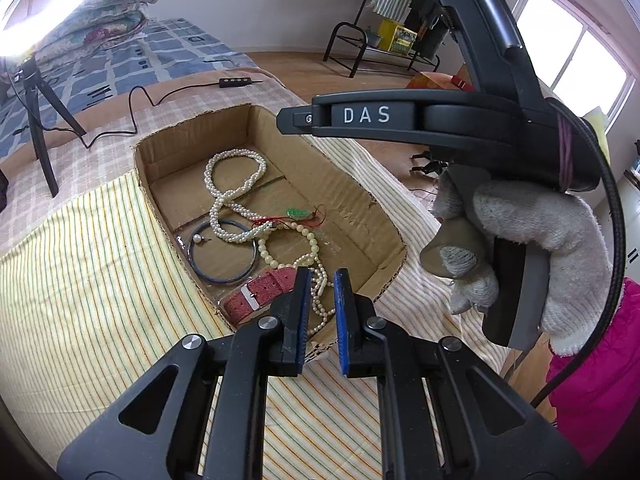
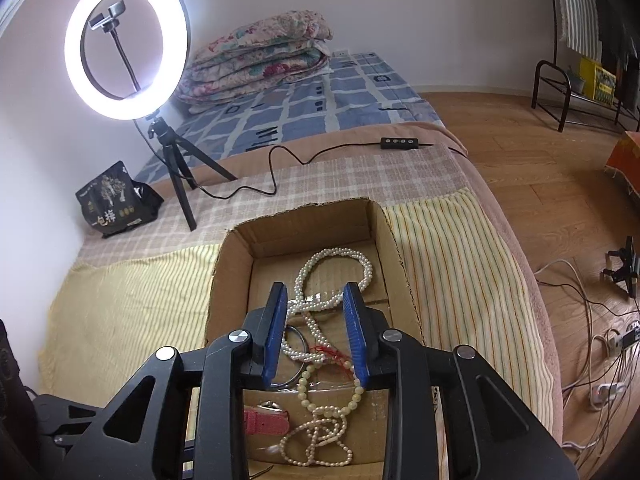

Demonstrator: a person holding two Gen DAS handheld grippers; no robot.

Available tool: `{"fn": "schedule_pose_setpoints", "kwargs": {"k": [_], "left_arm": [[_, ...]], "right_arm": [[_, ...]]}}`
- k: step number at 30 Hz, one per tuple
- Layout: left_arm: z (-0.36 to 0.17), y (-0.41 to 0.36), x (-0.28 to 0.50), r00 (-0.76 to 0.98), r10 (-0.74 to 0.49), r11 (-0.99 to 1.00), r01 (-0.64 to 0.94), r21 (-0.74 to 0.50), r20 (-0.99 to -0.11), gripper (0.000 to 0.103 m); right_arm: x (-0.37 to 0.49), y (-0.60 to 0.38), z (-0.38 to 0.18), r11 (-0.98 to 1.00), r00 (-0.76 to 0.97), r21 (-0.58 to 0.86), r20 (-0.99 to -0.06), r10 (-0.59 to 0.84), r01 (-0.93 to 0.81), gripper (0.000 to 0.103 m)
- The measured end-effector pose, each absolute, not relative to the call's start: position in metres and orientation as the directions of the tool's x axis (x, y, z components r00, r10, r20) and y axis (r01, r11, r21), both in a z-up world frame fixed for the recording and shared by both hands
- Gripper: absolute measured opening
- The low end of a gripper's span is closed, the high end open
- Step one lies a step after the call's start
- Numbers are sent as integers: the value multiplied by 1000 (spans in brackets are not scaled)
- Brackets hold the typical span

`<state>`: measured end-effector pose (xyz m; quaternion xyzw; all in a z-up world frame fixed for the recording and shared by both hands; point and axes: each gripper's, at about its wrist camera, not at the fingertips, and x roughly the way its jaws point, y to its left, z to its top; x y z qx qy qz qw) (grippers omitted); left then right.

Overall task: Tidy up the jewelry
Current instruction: 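Lower the pearl earring into the box and open the left gripper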

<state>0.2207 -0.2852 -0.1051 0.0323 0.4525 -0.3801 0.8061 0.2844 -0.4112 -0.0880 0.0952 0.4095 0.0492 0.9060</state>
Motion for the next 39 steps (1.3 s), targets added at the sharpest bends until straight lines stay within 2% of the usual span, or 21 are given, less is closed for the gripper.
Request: {"fn": "schedule_pose_setpoints", "kwargs": {"k": [4, 14, 31, 32, 34, 36, 37, 39], "left_arm": [[-104, -284, 221, 307, -579, 713, 640, -286, -756, 10], [-89, -274, 211, 338, -578, 719, 642, -267, -743, 10], [-29, -237, 166, 467, -575, 743, 642, -190, -672, 10], [-25, -235, 163, 474, -574, 745, 641, -186, -667, 10], [-19, -229, 158, 489, -572, 748, 641, -174, -659, 10], [-10, -222, 152, 510, -571, 754, 637, -163, -644, 10], [-7, -218, 149, 519, -571, 756, 635, -161, -636, 10], [-1, -213, 145, 533, -571, 760, 631, -156, -624, 25]], "right_arm": [[283, -409, -85, 978, 662, 208, -732, 162, -10, 31], [273, -403, -73, 981, 675, 194, -721, 154, -17, 31], [223, -385, -25, 991, 717, 131, -688, 110, -26, 32], [218, -384, -21, 992, 722, 127, -684, 106, -26, 33], [211, -381, -15, 992, 729, 121, -677, 104, -29, 43], [202, -376, -8, 993, 743, 112, -662, 97, -30, 48], [198, -374, -6, 993, 747, 109, -658, 96, -32, 48], [192, -369, -2, 994, 751, 102, -654, 94, -35, 48]]}}
